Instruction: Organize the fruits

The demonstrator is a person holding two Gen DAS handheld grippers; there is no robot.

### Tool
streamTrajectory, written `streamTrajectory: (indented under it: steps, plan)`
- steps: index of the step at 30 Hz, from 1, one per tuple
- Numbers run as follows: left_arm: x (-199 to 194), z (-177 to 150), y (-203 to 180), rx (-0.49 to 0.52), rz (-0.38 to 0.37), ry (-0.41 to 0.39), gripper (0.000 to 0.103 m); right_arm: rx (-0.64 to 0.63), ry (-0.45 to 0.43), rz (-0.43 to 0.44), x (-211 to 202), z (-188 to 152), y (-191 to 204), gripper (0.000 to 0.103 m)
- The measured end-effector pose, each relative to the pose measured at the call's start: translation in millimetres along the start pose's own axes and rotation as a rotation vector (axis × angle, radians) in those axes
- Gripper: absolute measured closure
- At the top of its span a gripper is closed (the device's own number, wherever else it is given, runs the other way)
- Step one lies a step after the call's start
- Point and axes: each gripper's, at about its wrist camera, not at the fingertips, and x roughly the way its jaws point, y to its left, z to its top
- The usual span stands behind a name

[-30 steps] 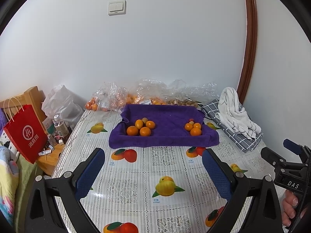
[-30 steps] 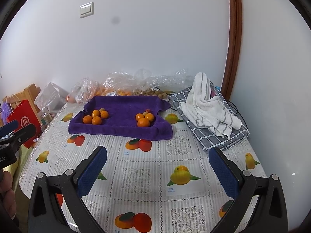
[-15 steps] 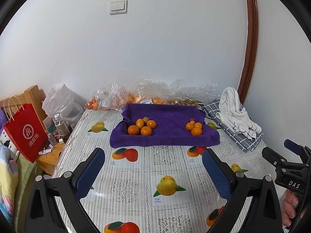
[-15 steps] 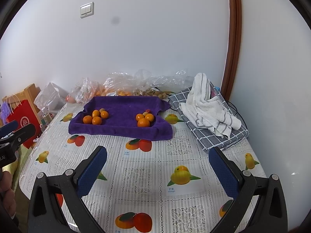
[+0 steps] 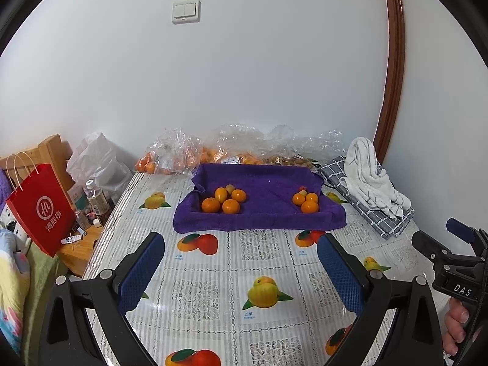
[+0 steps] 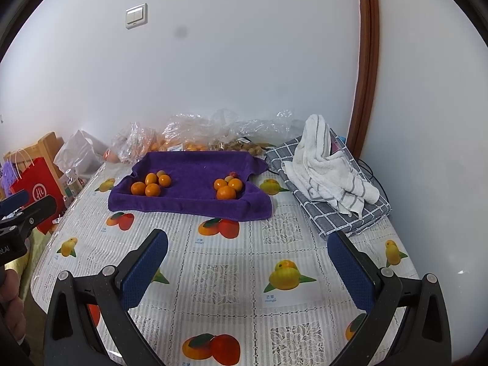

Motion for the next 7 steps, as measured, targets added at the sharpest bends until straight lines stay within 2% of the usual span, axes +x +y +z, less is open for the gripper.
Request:
streamTrajectory:
  steps: [7]
  plan:
    - [1.8, 0.1, 2.8, -0.002, 0.005, 0.0, 0.002, -0.006, -0.003, 0.003, 0.9, 1.3, 5.4, 0.0]
